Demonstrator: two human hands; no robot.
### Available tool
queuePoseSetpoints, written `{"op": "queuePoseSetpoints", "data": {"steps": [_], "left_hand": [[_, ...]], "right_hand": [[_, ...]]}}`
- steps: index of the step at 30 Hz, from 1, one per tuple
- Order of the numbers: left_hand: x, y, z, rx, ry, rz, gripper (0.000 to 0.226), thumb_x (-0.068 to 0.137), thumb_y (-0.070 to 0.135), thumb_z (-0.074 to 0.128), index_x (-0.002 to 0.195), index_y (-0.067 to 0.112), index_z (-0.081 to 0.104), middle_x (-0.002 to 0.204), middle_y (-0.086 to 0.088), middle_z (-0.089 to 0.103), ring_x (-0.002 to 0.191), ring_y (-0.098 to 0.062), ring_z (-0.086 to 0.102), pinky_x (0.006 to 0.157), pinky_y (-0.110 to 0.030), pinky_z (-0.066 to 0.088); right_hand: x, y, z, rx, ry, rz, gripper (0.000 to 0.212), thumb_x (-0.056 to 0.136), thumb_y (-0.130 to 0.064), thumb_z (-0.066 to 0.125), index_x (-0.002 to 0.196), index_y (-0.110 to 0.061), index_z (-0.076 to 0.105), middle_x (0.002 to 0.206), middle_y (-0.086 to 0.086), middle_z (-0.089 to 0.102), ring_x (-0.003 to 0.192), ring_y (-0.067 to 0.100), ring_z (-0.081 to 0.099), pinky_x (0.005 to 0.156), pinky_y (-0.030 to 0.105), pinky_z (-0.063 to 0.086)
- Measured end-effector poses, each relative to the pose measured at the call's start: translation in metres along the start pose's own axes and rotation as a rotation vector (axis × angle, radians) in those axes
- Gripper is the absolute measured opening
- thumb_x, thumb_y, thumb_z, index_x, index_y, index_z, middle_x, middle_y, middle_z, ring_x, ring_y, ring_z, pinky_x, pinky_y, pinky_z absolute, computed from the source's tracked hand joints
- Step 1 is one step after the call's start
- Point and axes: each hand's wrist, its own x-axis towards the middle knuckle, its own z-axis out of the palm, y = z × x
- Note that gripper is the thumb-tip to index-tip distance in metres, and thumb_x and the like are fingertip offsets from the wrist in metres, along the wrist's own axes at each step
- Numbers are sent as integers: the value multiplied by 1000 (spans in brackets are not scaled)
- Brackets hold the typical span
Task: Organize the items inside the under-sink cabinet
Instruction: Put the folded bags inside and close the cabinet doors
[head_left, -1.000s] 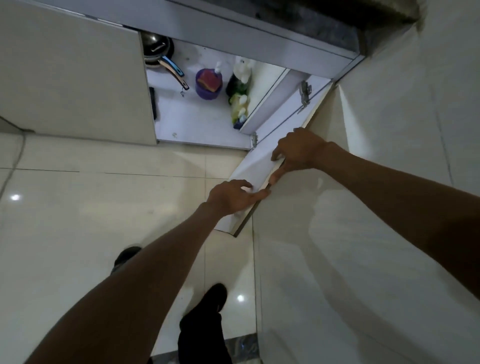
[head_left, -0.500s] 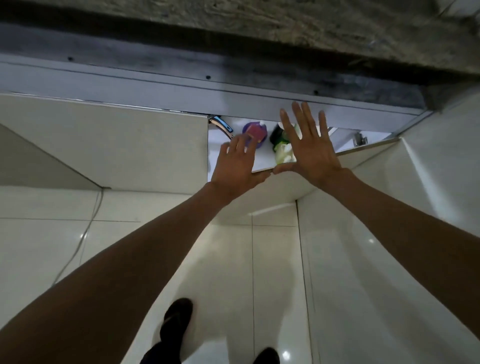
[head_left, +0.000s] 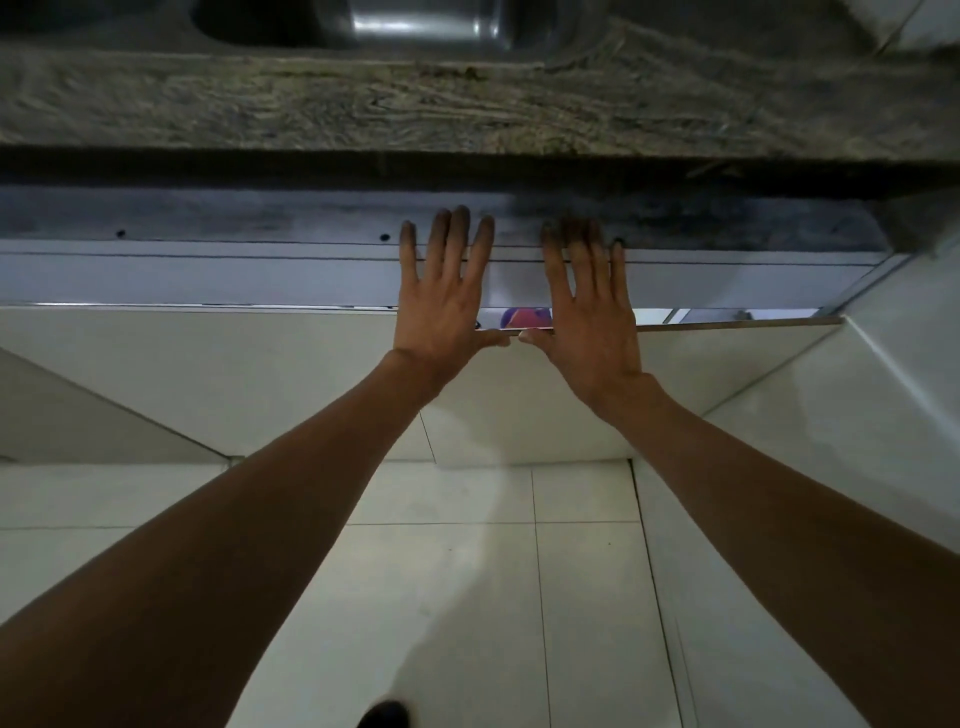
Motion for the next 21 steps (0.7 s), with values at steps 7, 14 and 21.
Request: {"op": "queuePoseSetpoints", "data": {"steps": [7, 14, 21], "left_hand": [[6, -1, 15, 11, 119, -11, 106, 75, 83, 36, 153, 12, 21, 157, -18, 21, 146, -34, 19, 116, -58, 11], [6, 2, 16, 36, 81, -38, 104, 76, 80, 33, 153, 13, 16, 157, -18, 20, 146, -35, 18, 115, -56, 7], [-1, 13, -7, 101, -76, -83, 109, 84, 70, 47, 151, 13, -17, 159, -18, -13, 147, -35, -10, 118, -56, -3]], "right_hand": [[4, 1, 16, -32, 109, 3, 104, 78, -65, 65, 154, -12, 18, 159, 16, 19, 147, 32, 13, 120, 49, 12], [4, 1, 18, -40, 104, 12, 101, 80, -61, 67, 154, -12, 21, 158, 16, 18, 146, 33, 16, 120, 49, 14], [1, -12, -13, -55, -138, 68, 109, 83, -54, 67, 156, -11, -1, 163, 17, -1, 150, 34, 0, 122, 50, 8]]}}
